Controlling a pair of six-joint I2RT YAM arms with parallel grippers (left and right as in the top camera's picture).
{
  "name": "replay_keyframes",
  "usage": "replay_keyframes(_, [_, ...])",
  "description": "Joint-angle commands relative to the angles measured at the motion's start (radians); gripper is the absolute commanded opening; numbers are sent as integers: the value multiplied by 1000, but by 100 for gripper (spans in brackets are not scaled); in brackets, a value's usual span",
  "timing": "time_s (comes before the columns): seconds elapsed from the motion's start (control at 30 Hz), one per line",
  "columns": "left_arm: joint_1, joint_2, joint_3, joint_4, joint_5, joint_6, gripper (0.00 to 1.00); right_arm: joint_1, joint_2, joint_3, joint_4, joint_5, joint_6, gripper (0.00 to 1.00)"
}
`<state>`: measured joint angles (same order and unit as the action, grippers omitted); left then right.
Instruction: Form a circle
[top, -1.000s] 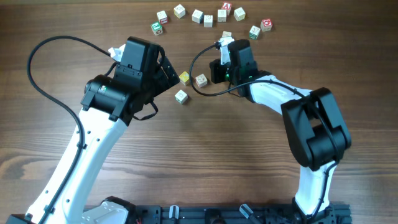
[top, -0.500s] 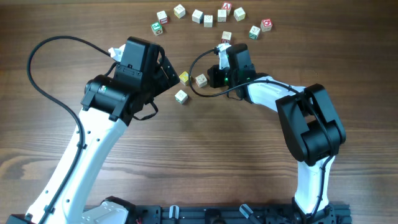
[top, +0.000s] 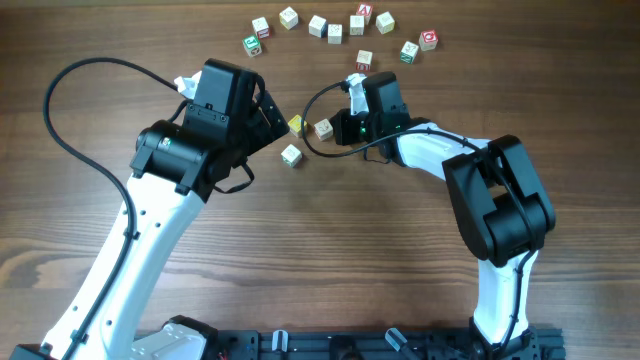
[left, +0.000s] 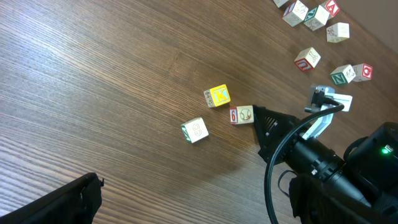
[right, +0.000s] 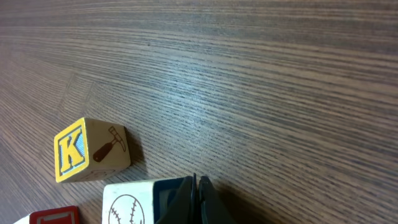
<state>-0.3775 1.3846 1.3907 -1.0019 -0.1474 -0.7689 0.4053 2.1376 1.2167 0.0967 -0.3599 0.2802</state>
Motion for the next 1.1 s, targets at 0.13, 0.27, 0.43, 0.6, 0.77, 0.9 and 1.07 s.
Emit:
replay_keyframes(0.13, [3,2,-3,-1,2,-10,100,7,16,0,-3,-34,19,4])
replay_keyframes(0.27, [3,2,-3,-1,2,-10,100,7,16,0,-6,-61,24,4])
replay_keyframes(0.43, [3,2,-3,0,2,-10,100,7,16,0,-10,-60,64,4])
replay_keyframes(0.6, [3,2,-3,0,2,-10,100,7,16,0,-27,-56,116,4])
replay_keyframes(0.77, [3,2,-3,-1,2,-10,100,7,16,0,-49,-31,178,4])
replay_keyframes(0.9, [3,2,-3,-1,2,-10,100,7,16,0,-50,-34,183,4])
replay_keyframes(1.07, [3,2,-3,-1,2,-10,100,7,16,0,-50,-37,183,4])
